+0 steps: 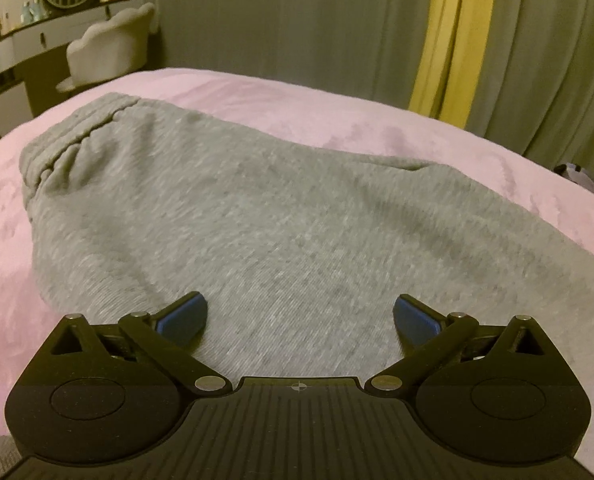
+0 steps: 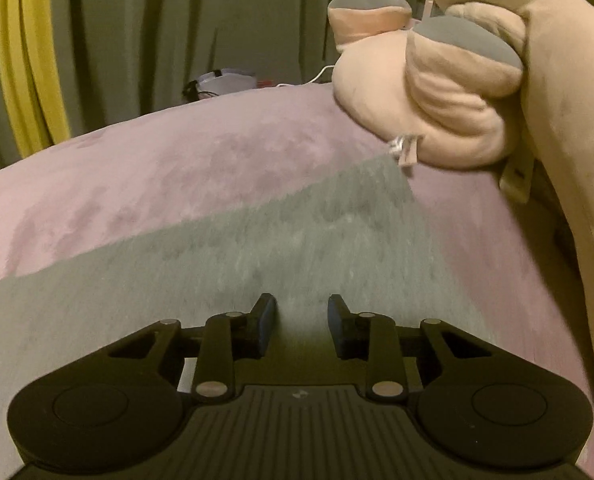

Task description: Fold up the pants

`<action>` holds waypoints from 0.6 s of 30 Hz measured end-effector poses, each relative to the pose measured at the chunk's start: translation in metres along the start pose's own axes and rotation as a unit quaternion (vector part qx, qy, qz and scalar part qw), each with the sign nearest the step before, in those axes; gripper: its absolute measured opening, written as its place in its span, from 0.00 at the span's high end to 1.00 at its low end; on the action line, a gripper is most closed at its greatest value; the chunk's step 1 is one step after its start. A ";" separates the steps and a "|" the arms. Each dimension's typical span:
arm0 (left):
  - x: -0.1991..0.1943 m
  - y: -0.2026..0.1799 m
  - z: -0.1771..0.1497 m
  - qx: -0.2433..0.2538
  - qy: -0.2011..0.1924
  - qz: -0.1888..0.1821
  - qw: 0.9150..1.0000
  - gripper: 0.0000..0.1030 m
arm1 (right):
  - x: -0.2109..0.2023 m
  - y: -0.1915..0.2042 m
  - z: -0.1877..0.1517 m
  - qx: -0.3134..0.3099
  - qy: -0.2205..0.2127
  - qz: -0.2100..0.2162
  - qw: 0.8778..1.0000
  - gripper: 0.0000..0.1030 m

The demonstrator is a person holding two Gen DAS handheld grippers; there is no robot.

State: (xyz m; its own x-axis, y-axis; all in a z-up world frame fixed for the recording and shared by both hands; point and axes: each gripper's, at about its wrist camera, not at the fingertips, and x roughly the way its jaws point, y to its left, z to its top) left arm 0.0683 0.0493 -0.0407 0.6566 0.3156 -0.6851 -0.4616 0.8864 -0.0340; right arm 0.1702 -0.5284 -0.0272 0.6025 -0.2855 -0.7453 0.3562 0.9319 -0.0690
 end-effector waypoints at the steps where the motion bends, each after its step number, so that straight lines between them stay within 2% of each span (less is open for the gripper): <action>1: 0.000 0.000 0.000 0.001 0.000 0.001 1.000 0.00 | 0.004 0.000 0.003 -0.002 0.000 -0.002 1.000 0.72; 8: 0.002 -0.004 -0.002 0.012 -0.003 0.009 1.000 0.00 | 0.012 -0.009 0.021 0.024 0.016 0.002 1.000 0.63; 10: 0.002 -0.004 -0.002 0.011 -0.004 0.009 1.000 0.00 | 0.004 -0.015 0.017 0.024 0.018 0.012 0.999 0.58; 11: 0.002 -0.003 -0.002 0.010 -0.004 0.008 1.000 0.00 | -0.001 -0.021 0.013 0.029 0.022 0.016 0.999 0.48; 12: 0.002 -0.002 -0.002 0.009 -0.004 0.006 1.000 0.00 | -0.006 -0.029 0.009 0.038 0.027 0.021 0.999 0.43; 16: 0.002 -0.003 -0.002 0.012 -0.004 0.007 1.000 0.00 | -0.054 -0.072 -0.025 0.093 0.007 0.056 0.994 0.43; 18: 0.003 -0.004 -0.002 0.017 -0.003 0.009 1.000 0.00 | -0.078 -0.099 -0.049 0.138 0.006 0.066 0.988 0.36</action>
State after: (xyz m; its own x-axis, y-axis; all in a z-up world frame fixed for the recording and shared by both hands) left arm 0.0711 0.0462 -0.0439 0.6521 0.3346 -0.6803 -0.4535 0.8912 0.0036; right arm 0.0526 -0.5873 0.0053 0.6484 -0.1607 -0.7441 0.4573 0.8637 0.2119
